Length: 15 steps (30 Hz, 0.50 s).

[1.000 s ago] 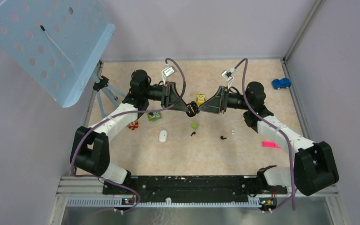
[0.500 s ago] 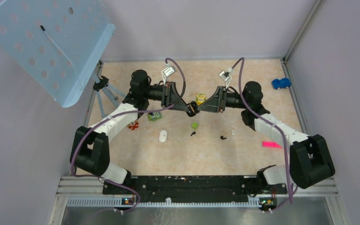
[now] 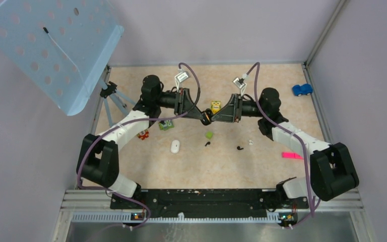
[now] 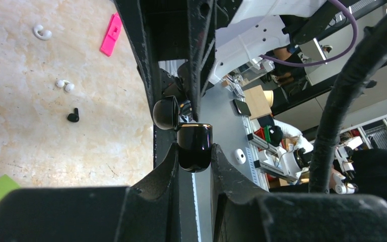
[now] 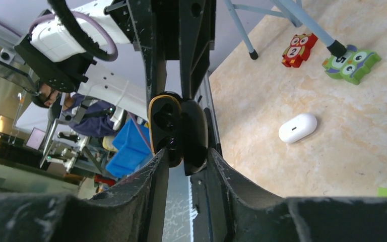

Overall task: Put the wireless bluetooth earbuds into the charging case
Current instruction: Pass from the left arm to the right

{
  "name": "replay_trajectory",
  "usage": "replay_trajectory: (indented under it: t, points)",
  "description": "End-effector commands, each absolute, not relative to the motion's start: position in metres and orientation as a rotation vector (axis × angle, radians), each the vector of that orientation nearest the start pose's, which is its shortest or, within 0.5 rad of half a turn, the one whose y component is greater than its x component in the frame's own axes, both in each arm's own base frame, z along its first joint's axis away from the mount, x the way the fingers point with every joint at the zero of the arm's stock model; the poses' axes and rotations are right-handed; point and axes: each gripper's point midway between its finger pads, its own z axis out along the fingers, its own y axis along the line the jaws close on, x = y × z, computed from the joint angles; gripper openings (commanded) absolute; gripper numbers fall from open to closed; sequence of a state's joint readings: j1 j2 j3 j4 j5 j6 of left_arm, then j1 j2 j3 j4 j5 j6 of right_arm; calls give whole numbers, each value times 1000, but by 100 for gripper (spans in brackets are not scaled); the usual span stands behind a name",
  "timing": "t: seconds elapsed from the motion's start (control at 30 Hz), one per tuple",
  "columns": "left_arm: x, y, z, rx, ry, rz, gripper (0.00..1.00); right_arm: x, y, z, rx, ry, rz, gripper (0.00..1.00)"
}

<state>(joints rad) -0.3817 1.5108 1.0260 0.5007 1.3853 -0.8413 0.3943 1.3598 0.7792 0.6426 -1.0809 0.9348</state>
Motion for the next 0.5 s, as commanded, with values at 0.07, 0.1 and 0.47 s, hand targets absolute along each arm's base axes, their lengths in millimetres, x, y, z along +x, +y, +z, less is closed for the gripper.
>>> replay_trajectory:
  t: [0.07, 0.1, 0.47]
  points:
    - [240, -290, 298, 944, 1706, -1878, 0, 228, 292, 272, -684, 1756, 1744, 35]
    - [240, -290, 298, 944, 1706, -1875, 0, 230, 292, 272, -674, 1762, 1737, 33]
    - [239, -289, 296, 943, 1715, -1875, 0, 238, 292, 274, -623, 1759, 1703, 34]
